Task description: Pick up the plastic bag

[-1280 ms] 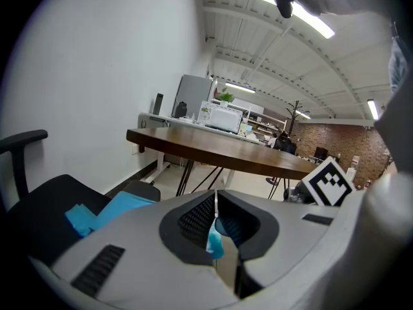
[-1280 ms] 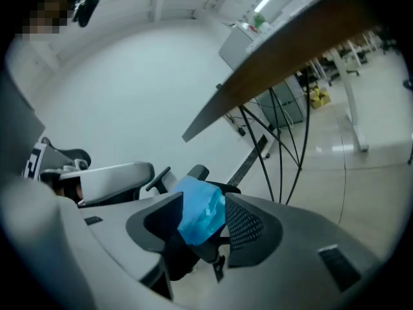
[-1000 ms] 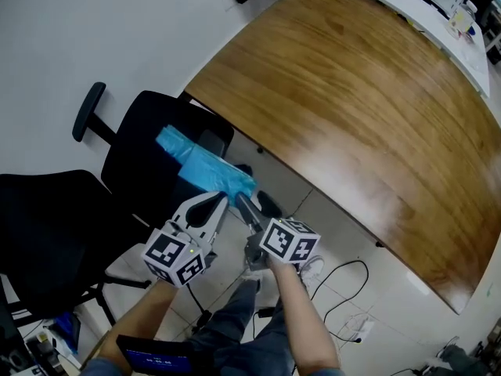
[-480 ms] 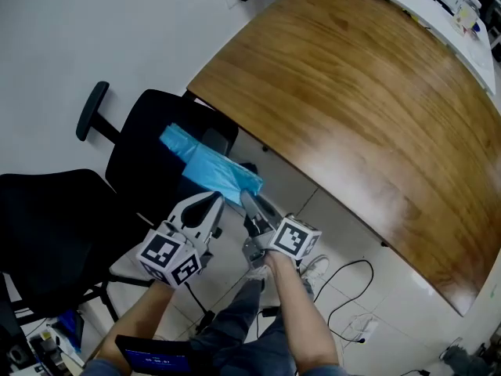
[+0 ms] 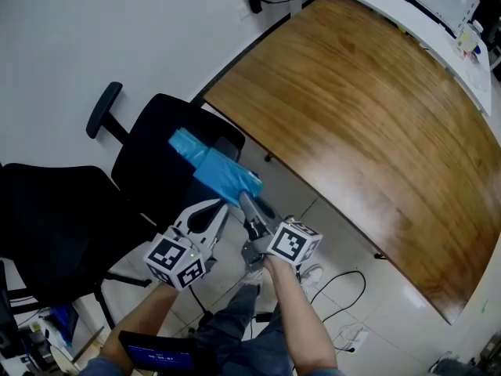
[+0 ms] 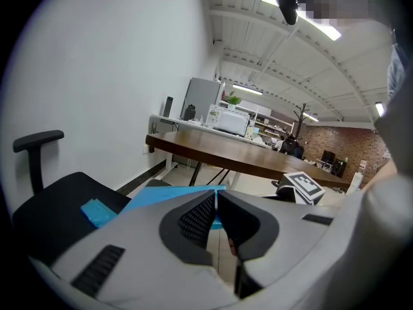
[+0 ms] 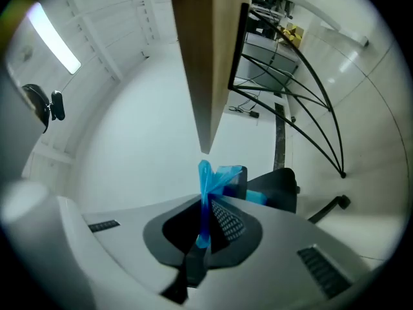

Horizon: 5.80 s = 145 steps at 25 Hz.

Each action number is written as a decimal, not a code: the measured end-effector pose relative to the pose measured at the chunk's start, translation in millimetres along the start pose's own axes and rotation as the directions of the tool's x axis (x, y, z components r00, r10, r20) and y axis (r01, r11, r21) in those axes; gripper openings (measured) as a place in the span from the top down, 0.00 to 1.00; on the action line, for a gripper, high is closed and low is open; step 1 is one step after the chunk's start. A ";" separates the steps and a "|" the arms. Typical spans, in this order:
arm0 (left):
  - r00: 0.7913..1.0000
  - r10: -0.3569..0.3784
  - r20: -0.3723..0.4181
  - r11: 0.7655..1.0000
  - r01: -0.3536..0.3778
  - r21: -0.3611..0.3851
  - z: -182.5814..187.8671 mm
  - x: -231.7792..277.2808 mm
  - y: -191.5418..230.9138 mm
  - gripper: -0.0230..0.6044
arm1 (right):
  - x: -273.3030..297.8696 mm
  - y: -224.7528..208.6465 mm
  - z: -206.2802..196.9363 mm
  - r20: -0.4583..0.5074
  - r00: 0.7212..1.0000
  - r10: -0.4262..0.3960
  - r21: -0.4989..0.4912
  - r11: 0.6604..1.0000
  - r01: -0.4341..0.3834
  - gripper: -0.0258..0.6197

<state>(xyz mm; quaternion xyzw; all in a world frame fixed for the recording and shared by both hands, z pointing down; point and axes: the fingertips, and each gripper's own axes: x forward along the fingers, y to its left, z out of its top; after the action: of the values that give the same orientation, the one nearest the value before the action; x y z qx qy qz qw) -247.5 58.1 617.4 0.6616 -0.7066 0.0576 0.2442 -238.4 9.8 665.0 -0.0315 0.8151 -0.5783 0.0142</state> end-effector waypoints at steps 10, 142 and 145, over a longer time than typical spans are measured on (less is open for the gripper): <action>0.998 0.019 0.063 0.998 -0.015 -0.069 30.7 -27.4 3.5 0.93 | 26.8 77.5 22.1 -0.087 0.995 0.042 -0.105 0.993 -0.051 0.95; 0.820 -0.559 0.124 0.818 0.521 0.243 196.1 158.1 -465.2 0.96 | -433.1 108.9 332.3 0.290 0.918 -0.271 -0.400 0.837 0.373 0.96; 0.807 -0.581 0.107 0.801 0.544 0.247 187.4 162.4 -485.0 0.96 | -454.4 103.5 332.1 0.309 0.906 -0.290 -0.398 0.825 0.400 0.96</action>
<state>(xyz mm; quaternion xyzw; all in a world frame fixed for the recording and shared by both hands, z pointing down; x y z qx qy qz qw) 168.4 -222.2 404.8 0.8658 -0.4865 -0.0044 0.1170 231.1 -238.2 451.5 -0.2499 0.8999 -0.3574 -0.0027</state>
